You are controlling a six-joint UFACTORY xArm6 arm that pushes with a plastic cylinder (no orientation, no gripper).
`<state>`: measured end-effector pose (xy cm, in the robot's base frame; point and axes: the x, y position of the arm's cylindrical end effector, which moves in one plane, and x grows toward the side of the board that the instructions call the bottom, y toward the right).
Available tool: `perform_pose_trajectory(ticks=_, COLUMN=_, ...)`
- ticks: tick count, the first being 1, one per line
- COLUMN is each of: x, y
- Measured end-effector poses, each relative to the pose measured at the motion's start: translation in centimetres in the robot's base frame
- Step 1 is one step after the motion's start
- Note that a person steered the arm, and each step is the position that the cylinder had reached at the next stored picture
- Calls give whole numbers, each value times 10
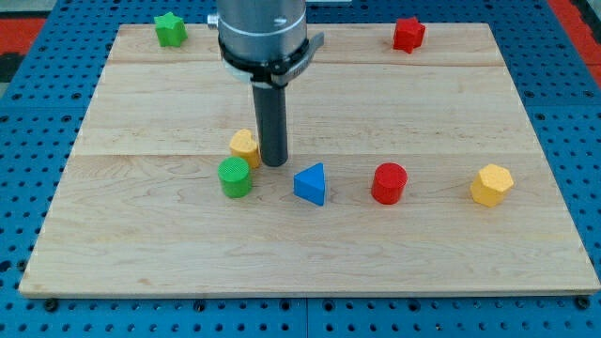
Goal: Push the red star closer to the blue cube
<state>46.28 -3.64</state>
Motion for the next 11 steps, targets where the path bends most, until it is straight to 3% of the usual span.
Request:
perform_pose_trajectory(ticks=1, x=-1, y=-55)
perform_pose_trajectory(ticks=3, x=-41, y=-51)
perform_pose_trajectory(ticks=4, x=-35, y=-42)
perform_pose_trajectory(ticks=7, x=-201, y=289)
perform_pose_trajectory(ticks=8, x=-244, y=277)
perform_pose_trajectory(ticks=9, x=-249, y=178)
perform_pose_trajectory(ticks=11, x=-247, y=130)
